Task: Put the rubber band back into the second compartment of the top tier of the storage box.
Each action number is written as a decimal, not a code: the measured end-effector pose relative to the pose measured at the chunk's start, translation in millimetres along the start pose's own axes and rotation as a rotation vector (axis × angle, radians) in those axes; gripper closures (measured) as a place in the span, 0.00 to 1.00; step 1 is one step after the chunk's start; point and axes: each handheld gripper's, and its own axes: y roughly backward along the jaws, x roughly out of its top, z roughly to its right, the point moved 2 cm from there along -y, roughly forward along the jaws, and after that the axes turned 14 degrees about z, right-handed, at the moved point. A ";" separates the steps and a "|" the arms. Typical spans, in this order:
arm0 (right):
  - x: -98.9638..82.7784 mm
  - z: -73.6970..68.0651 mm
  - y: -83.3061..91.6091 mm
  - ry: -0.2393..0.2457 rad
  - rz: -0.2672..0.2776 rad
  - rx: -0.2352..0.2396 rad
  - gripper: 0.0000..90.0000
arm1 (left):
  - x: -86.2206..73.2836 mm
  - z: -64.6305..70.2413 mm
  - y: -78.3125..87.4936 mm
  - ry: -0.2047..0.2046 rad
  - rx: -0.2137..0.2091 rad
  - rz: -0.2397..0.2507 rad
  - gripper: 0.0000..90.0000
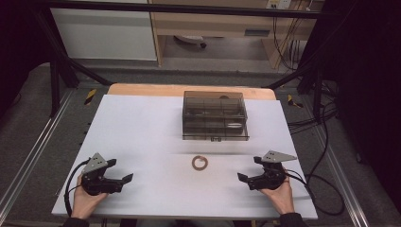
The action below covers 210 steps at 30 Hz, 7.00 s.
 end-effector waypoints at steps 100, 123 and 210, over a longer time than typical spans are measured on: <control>26.9 -85.1 -128.7 0.127 -0.144 0.153 0.48 | -0.7 -1.8 -0.3 0.007 0.015 -0.011 0.08; 20.9 -83.0 -138.2 0.130 -0.203 0.174 0.82 | -0.6 -2.3 -0.2 0.004 0.015 -0.014 0.08; 58.9 -82.7 -95.9 0.150 -0.189 0.147 0.95 | -0.5 -3.0 0.2 0.009 0.023 -0.009 0.08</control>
